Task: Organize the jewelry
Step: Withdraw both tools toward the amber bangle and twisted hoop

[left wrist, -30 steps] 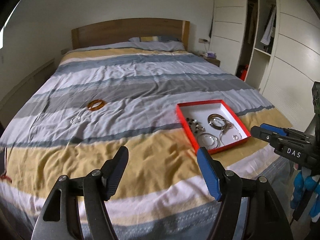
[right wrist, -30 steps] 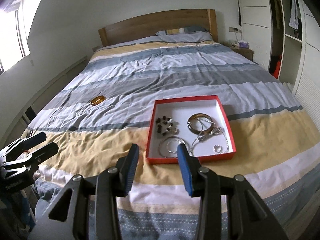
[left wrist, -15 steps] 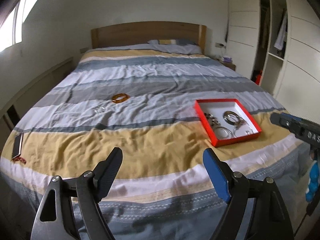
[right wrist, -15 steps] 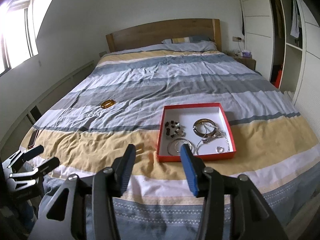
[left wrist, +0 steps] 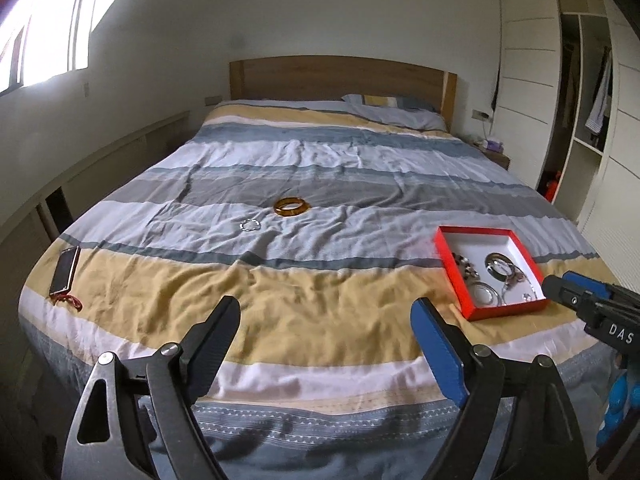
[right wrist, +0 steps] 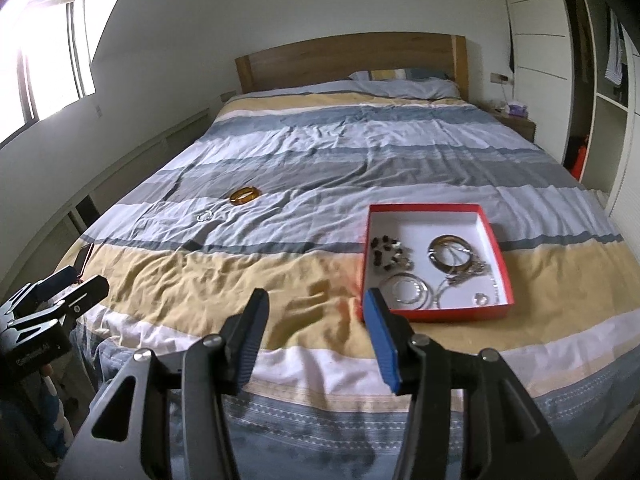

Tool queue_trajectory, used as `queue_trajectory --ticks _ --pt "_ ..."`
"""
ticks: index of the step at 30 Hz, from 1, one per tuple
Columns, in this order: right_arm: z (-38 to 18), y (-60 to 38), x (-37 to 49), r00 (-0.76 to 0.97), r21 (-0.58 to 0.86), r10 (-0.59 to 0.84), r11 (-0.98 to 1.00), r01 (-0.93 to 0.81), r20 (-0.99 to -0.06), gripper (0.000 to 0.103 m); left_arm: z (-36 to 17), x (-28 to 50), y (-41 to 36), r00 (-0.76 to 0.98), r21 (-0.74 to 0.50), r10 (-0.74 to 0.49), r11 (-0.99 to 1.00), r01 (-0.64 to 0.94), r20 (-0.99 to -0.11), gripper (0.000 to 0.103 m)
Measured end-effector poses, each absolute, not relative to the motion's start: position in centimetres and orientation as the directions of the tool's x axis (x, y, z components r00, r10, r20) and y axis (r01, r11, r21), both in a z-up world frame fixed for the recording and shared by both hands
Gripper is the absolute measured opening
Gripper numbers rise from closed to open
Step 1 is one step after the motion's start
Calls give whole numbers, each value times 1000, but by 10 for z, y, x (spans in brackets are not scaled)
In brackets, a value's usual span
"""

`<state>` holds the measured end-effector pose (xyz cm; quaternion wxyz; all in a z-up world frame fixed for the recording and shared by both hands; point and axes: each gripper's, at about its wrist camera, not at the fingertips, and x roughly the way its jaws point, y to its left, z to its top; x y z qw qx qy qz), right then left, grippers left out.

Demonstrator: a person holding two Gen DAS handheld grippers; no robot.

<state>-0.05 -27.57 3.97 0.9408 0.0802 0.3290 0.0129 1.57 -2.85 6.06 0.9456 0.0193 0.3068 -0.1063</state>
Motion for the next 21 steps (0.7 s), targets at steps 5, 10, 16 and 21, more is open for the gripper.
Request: queue_trajectory --ticks 5,10,16,21 --pt "35 -266 12 771 150 88 989 10 -630 47 59 26 -23 783 -41 -167 983 178 -599 90" --pt "33 -254 27 762 135 101 991 -18 -640 47 60 39 -17 785 -40 -140 988 146 -604 92" --pt "32 -245 48 751 136 120 990 -41 -650 47 66 58 -3 786 -57 -118 993 105 -607 94" --pt "30 -236 67 738 138 138 989 -61 -660 47 65 76 7 778 -53 -99 995 84 -620 94"
